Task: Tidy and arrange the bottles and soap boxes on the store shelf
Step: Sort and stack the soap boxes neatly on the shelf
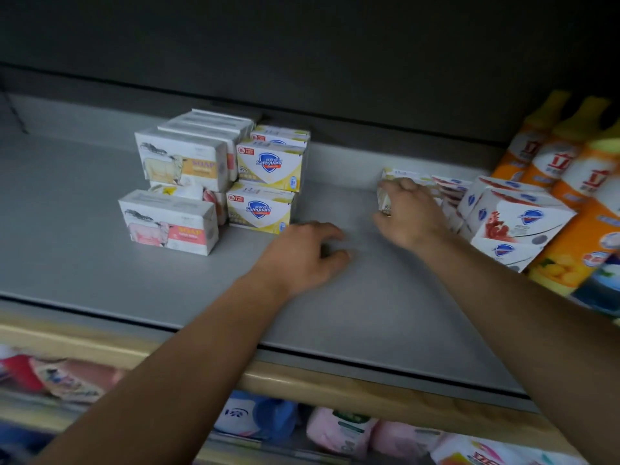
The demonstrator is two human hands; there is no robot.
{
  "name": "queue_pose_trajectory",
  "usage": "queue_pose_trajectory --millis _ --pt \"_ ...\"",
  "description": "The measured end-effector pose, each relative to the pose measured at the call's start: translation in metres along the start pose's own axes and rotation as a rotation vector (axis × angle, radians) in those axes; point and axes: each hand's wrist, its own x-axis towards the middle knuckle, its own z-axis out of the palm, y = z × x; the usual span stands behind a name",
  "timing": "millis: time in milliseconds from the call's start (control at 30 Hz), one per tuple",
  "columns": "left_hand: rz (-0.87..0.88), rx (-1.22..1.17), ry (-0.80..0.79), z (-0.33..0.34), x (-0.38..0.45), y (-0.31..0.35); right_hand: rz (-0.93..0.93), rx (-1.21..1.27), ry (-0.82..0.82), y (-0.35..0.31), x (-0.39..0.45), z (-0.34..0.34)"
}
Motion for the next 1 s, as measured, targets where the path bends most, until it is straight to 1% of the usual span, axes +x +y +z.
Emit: queue_pose_trajectory --millis 67,133,200,233,333,433,533,600,700,800,933,1000 --pt "0.015 -0.038 0.146 -0.010 -0.005 0.001 -0.019 0.100 -0.042 -0.010 -0.017 0.002" --pt "0.024 -0.014 0.291 -0.021 -0.006 0.002 -0.037 0.163 -0.097 -0.017 -0.035 0.005" --pt "-0.013 0.042 0.385 -0.031 -0.002 0.001 -0.061 0.202 -0.156 -0.020 -0.052 0.009" --pt "-0.027 0.081 0.400 -0.036 0.001 0.000 -0.065 0.209 -0.183 -0.022 -0.060 0.011" --pt "-0.066 0.250 0.340 -0.048 0.012 -0.010 -0.073 0.183 -0.224 -0.022 -0.080 0.019" --pt "-0.141 0.406 0.223 -0.054 0.019 -0.020 -0.081 0.157 -0.184 -0.022 -0.088 0.024" --pt "-0.165 0.495 0.113 -0.051 0.023 -0.025 -0.069 0.174 -0.181 -0.021 -0.088 0.023" --pt "-0.171 0.539 0.082 -0.050 0.024 -0.026 -0.067 0.187 -0.187 -0.021 -0.088 0.023" --pt "-0.164 0.625 0.099 -0.050 0.022 -0.024 -0.059 0.199 -0.192 -0.020 -0.087 0.022" --pt "-0.116 0.582 0.146 -0.047 0.011 -0.017 -0.054 0.214 -0.189 -0.021 -0.088 0.020" --pt "-0.072 0.397 0.104 -0.052 -0.003 -0.008 -0.053 0.237 -0.186 -0.021 -0.090 0.013" --pt "-0.033 0.306 0.121 -0.058 -0.009 -0.001 -0.060 0.321 -0.146 -0.020 -0.094 0.005"
